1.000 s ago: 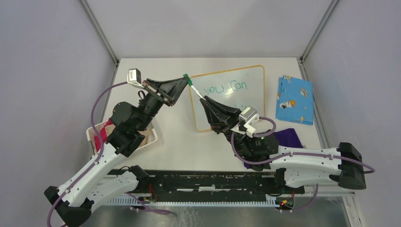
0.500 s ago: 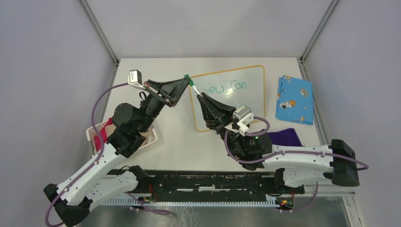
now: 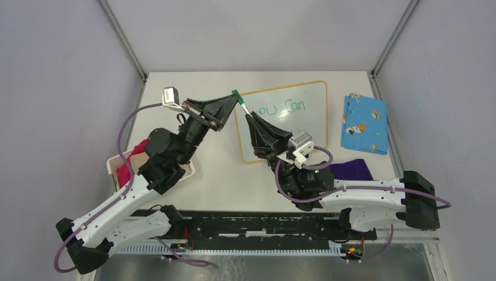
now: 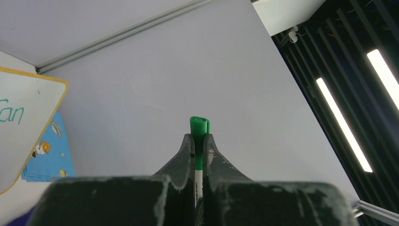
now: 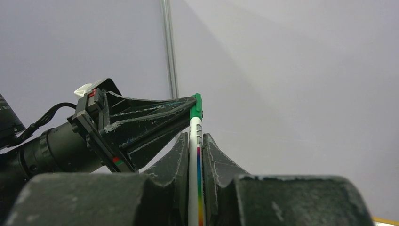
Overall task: Write a sentence on the whiteboard
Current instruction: Close the whiteboard marker at the center of the board.
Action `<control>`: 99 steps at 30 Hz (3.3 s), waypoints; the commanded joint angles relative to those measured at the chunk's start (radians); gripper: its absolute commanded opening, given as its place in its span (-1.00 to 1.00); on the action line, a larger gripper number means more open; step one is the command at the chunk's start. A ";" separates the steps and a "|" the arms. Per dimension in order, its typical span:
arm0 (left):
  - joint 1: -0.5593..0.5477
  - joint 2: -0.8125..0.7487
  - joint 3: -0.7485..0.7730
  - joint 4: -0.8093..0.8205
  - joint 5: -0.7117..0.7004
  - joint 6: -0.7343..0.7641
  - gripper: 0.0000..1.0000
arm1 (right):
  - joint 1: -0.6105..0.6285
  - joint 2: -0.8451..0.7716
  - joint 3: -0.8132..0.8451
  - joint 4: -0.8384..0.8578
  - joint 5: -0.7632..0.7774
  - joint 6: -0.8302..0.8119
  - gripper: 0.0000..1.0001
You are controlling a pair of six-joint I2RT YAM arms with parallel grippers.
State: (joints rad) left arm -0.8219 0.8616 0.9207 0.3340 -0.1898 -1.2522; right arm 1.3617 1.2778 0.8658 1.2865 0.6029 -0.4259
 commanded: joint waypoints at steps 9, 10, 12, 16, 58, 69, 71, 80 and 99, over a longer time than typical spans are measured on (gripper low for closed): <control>-0.152 0.012 -0.025 0.079 0.059 0.152 -0.96 | -0.004 -0.003 0.036 0.043 0.030 -0.035 -1.00; -0.168 0.015 -0.026 0.079 0.055 0.161 -0.96 | -0.005 0.000 0.039 0.043 0.029 -0.035 -1.00; -0.201 0.026 -0.031 0.086 0.045 0.174 -0.96 | -0.004 0.005 0.047 0.043 0.025 -0.034 -1.00; -0.255 0.045 -0.045 0.111 0.030 0.191 -0.96 | -0.005 0.018 0.063 0.041 0.017 -0.036 -1.00; -0.315 -0.116 -0.032 0.032 -0.189 0.402 0.48 | -0.007 -0.187 -0.036 -0.207 -0.302 0.080 -1.00; -0.312 -0.118 -0.011 0.056 -0.200 0.447 0.36 | -0.008 -0.228 -0.078 -0.243 -0.339 0.134 -1.00; -0.312 -0.132 -0.023 0.059 -0.222 0.445 0.36 | -0.007 -0.233 -0.086 -0.243 -0.340 0.140 -1.00; -0.312 -0.168 -0.068 0.068 -0.275 0.432 -0.05 | -0.006 -0.244 -0.103 -0.228 -0.345 0.165 -1.00; -0.316 0.001 -0.100 0.108 -0.020 0.324 -0.96 | -0.007 -0.203 -0.061 -0.225 -0.313 0.149 -1.00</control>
State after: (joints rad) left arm -1.1198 0.7746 0.8505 0.4755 -0.4007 -0.8703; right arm 1.3529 1.0512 0.7677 1.0565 0.3008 -0.2775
